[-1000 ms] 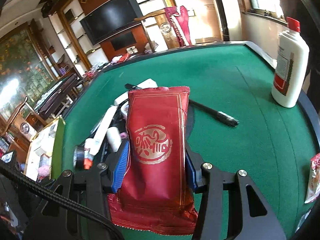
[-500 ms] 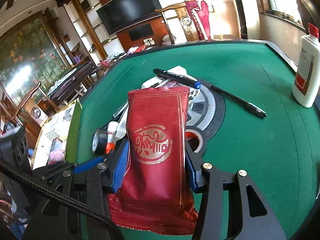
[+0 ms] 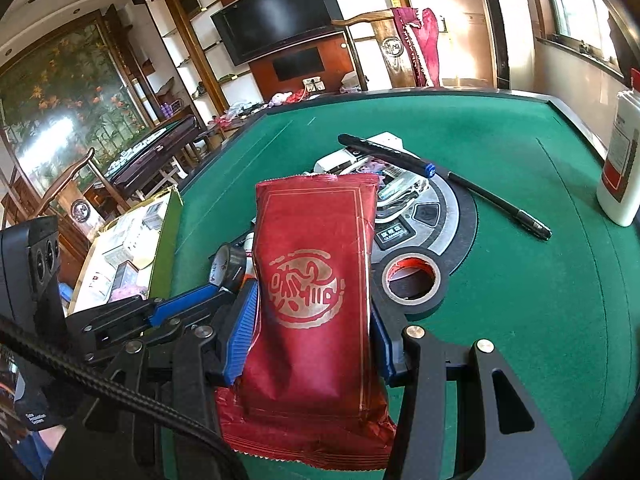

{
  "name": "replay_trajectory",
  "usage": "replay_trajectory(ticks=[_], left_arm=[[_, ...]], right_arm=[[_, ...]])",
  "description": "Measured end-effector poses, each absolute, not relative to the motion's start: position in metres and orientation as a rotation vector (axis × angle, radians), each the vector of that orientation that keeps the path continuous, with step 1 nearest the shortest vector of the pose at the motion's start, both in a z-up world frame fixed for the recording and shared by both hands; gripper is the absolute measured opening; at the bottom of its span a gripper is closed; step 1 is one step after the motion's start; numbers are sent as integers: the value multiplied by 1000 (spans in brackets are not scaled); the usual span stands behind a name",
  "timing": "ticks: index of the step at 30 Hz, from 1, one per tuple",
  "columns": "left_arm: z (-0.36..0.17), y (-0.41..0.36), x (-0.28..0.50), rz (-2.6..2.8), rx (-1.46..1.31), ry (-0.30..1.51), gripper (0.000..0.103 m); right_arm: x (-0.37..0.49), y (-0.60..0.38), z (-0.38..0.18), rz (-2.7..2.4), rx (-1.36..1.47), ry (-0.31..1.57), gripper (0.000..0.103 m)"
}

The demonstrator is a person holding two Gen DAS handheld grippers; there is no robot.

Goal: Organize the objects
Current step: 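Lift the red pouch with the right tool while the left tool holds the marker, then carry the red pouch and black marker toward the white tray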

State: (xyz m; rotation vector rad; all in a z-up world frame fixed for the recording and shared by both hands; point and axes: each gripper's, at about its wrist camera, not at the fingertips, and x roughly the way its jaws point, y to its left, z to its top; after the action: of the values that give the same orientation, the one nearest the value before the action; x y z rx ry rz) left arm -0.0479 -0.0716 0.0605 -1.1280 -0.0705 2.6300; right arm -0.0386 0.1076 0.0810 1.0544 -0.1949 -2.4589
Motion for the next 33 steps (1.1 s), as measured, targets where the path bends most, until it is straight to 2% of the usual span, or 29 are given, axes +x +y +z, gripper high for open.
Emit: replay_trajectory(ticks=[33], left_arm=[[57,-74,-51,2640,-1154,-74,12]], right_arm=[[-36,103,80,-2447,1041,-206,49]])
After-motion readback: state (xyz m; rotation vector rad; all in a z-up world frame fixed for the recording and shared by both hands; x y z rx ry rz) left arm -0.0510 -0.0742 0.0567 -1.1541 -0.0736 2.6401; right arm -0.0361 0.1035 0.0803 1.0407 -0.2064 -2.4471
